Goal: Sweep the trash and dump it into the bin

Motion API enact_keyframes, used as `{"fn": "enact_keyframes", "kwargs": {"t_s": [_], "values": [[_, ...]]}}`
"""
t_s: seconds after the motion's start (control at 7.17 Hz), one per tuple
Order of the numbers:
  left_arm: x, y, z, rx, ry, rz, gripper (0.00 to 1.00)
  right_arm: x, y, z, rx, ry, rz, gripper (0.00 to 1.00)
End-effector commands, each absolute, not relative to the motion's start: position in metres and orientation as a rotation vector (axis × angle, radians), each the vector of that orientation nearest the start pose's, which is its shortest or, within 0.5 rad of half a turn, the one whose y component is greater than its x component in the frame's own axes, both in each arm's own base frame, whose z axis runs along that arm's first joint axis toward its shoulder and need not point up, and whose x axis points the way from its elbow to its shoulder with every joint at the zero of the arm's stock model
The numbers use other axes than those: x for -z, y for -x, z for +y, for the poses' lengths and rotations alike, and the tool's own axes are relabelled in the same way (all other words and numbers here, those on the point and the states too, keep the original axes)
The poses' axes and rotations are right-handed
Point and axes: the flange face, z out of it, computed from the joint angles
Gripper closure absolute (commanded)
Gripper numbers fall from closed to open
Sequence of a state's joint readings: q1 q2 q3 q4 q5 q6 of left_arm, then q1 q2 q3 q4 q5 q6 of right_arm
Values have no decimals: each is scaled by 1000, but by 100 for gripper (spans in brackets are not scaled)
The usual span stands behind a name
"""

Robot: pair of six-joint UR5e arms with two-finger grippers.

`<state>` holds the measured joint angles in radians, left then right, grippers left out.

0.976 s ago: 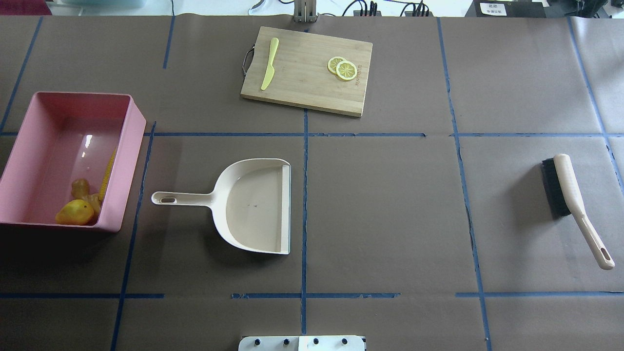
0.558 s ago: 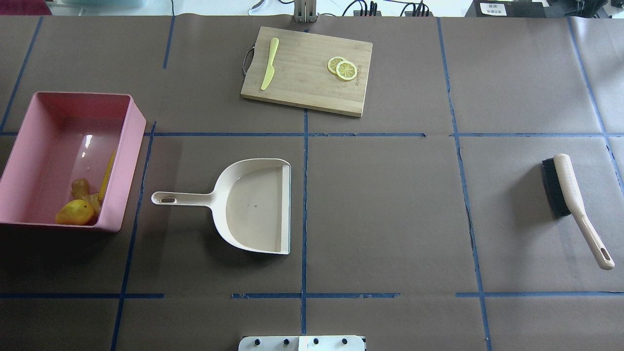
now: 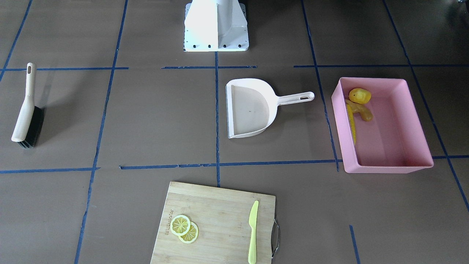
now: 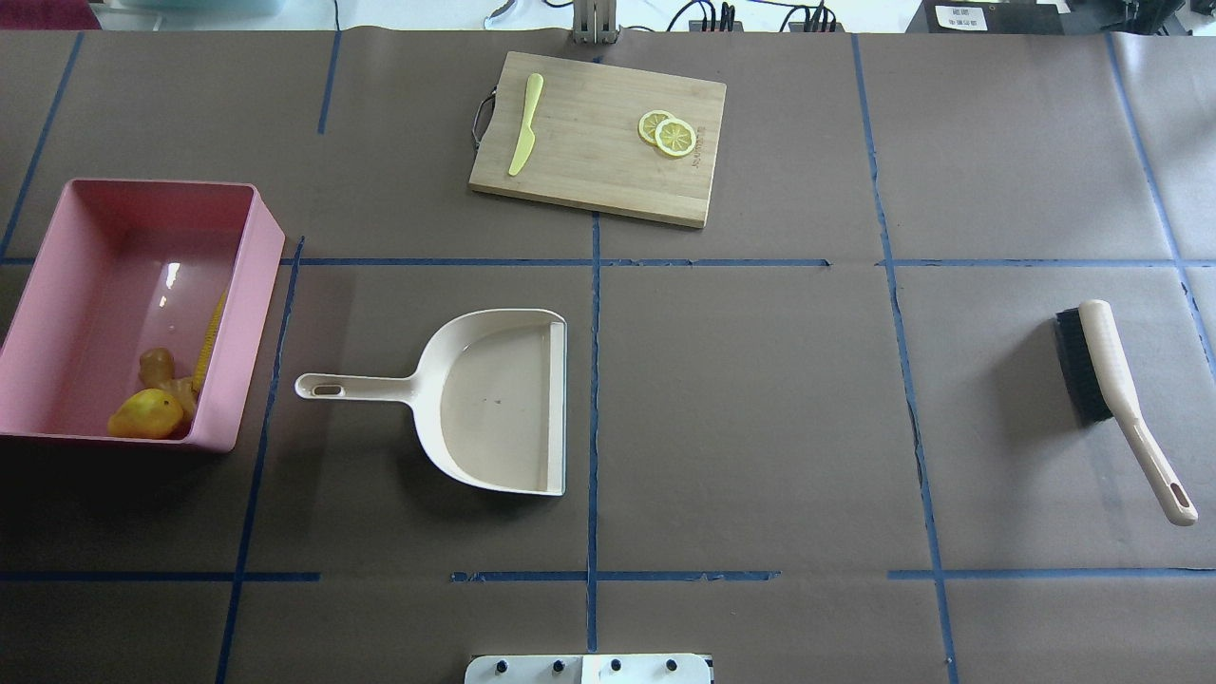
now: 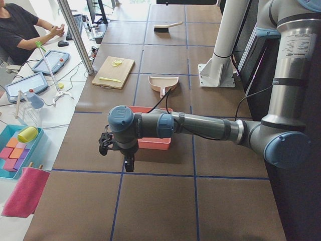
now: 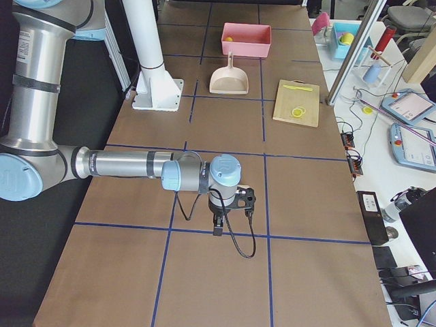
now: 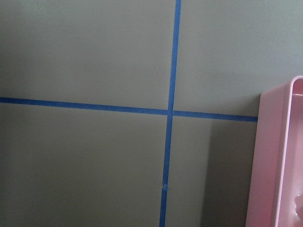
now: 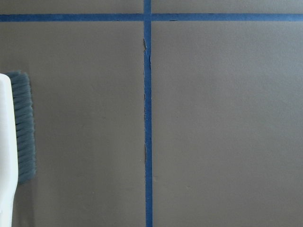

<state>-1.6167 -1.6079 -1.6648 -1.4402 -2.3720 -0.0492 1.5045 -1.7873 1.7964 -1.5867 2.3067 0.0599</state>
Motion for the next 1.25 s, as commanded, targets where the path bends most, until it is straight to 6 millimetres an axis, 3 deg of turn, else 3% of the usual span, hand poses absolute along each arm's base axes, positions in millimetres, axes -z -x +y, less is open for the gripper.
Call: {"fn": "enact_keyframes", "kwargs": {"t_s": [0.0, 0.42, 0.7, 1.12], "values": [[-613, 83, -491, 102, 21, 812, 0, -648, -49, -405, -9, 36, -732, 0], [-627, 81, -467, 66, -36, 798, 0, -640, -49, -407, -8, 16, -736, 0], [-623, 54, -474, -3, -34, 759, 0, -639, -49, -407, -11, 16, -738, 0], [-611, 56, -468, -6, -48, 736, 0, -623, -49, -407, 9, -18, -744, 0]]}}
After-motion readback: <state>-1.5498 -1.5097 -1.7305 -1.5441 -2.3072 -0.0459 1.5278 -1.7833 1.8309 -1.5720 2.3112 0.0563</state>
